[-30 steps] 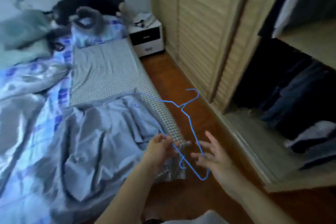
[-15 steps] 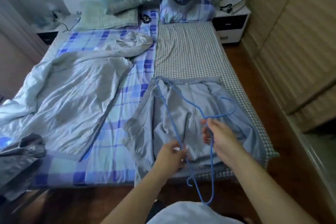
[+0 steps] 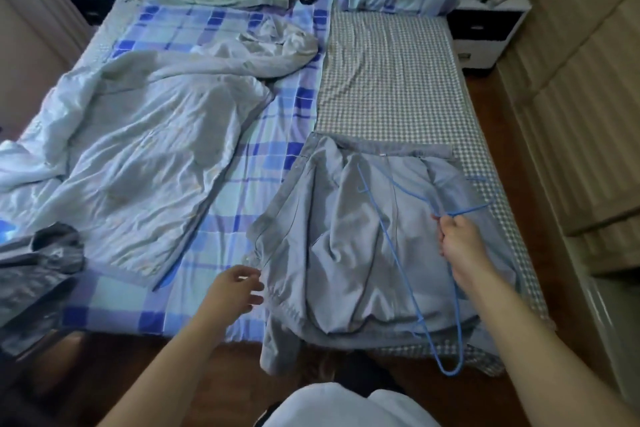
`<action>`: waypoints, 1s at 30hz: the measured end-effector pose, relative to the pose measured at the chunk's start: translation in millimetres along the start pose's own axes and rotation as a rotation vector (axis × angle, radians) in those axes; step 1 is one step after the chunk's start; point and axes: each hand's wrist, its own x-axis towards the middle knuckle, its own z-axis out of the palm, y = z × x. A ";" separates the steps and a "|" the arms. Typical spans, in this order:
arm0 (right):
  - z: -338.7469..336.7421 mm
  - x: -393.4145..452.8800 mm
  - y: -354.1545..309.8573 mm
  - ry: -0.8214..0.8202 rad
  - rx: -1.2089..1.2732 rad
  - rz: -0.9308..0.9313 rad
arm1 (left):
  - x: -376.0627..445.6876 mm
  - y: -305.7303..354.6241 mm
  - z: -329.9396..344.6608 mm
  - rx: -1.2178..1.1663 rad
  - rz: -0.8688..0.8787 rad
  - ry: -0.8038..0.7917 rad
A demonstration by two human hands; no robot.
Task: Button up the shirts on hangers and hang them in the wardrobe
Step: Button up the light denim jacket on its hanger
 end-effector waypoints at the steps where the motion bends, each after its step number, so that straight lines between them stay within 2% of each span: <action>1: 5.1 11.8 2.2 0.001 -0.017 0.002 | 9.4 4.0 -5.9 0.018 -0.013 0.009; 7: 42.3 82.5 4.8 -0.094 -0.032 0.094 | 66.8 19.2 -15.8 0.133 -0.157 0.093; 12: 48.9 122.1 -9.4 -0.106 -0.185 0.109 | 104.5 19.4 -4.2 0.301 -0.301 0.114; 16: 52.5 137.1 -22.5 -0.095 -0.255 0.043 | 150.1 27.8 9.8 0.458 -0.227 0.150; 21: 57.4 145.2 -2.9 -0.066 -0.321 0.058 | 238.6 46.9 37.3 0.727 -0.101 0.105; 25: 50.1 134.1 17.3 -0.029 -0.393 0.064 | 313.4 25.9 41.5 0.940 -0.185 0.042; 27: 45.8 127.0 21.7 -0.012 -0.415 0.062 | 318.4 23.9 45.6 0.859 -0.201 0.071; 30: 43.3 121.1 21.8 0.007 -0.436 0.083 | 284.5 50.3 40.0 0.673 -0.055 0.263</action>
